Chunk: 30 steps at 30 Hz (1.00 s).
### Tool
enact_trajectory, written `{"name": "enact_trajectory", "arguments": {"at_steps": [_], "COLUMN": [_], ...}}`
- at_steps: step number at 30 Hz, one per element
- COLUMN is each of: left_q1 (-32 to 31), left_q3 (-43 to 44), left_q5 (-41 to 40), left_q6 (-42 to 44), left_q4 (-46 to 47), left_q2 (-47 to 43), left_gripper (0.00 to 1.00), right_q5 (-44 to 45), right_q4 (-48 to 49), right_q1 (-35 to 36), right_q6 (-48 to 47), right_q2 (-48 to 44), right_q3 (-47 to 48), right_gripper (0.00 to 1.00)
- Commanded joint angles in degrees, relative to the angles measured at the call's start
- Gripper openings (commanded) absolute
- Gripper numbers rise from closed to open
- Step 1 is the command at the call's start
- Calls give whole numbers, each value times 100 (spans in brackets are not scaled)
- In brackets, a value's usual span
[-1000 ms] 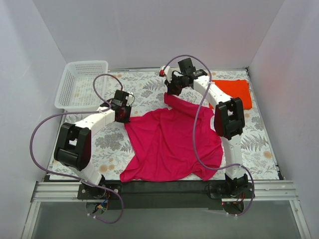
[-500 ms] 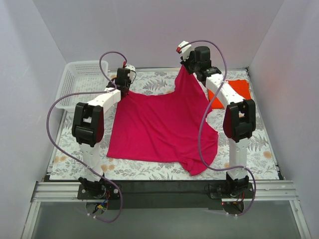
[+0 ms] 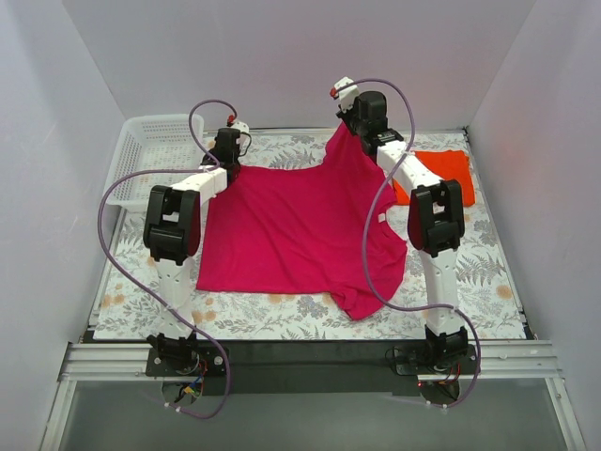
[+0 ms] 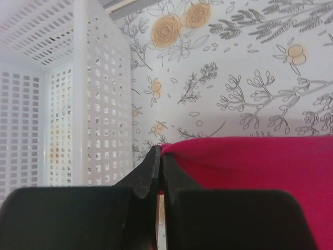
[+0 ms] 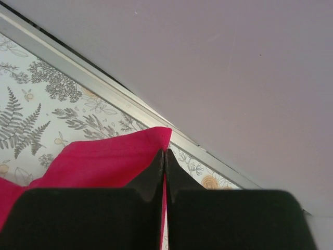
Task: Fold and stack the t-shirts
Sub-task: Flatten the tshirt out
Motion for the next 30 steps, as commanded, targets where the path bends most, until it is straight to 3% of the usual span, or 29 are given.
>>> {"name": "enact_trajectory", "arguments": {"at_steps": [1, 8, 10, 11, 12, 13, 16, 20, 21, 23, 25, 28, 29, 30], "left_q1": [41, 41, 41, 41, 15, -3, -135, -328, -363, -355, -311, -118, -48, 101], "left_q3": [203, 590, 765, 861, 1063, 1134, 1301, 1250, 1119, 698, -329, -2121, -2561, -3488], "left_q5": [-209, -130, -148, -69, 1, 54, 212, 432, 476, 739, 1133, 1959, 2649, 2778], "left_q6": [233, 339, 269, 199, 16, -64, -223, -617, -741, -1197, -2066, -3367, -3657, -4147], "left_q4": [606, 553, 536, 475, 309, 133, -44, -447, -675, -974, -1344, -1591, -1591, -1565], "left_q2": [-174, 212, 318, 327, 292, 248, -6, -656, -858, -1645, -2324, -3757, -4482, -4803], "left_gripper": [0, 0, 1, 12, 35, 45, 58, 63, 64, 66, 67, 70, 70, 72], "right_q5": [236, 421, 544, 570, 527, 500, 412, -166, -377, -1902, -3515, -4332, -4325, -4282], "right_q4": [517, 719, 719, 719, 728, 719, 719, 80, -184, -1106, -1947, -3188, -3836, -4034], "right_q1": [-30, -30, -22, -30, -30, -30, -57, -171, -214, -504, -889, -1216, -1260, -1391], "right_q6": [117, 266, 327, 354, 371, 398, 459, 565, 600, 574, 294, -847, -1129, -1610], "right_q2": [188, 452, 409, 339, 155, 40, -513, -1391, -1576, -2261, -2919, -3456, -3598, -3887], "right_q3": [593, 857, 831, 770, 673, 568, 76, -759, -1134, -1654, -2629, -3568, -3808, -4054], "right_gripper": [1, 1, 19, 31, 48, 53, 68, 78, 79, 80, 82, 80, 79, 78]}}
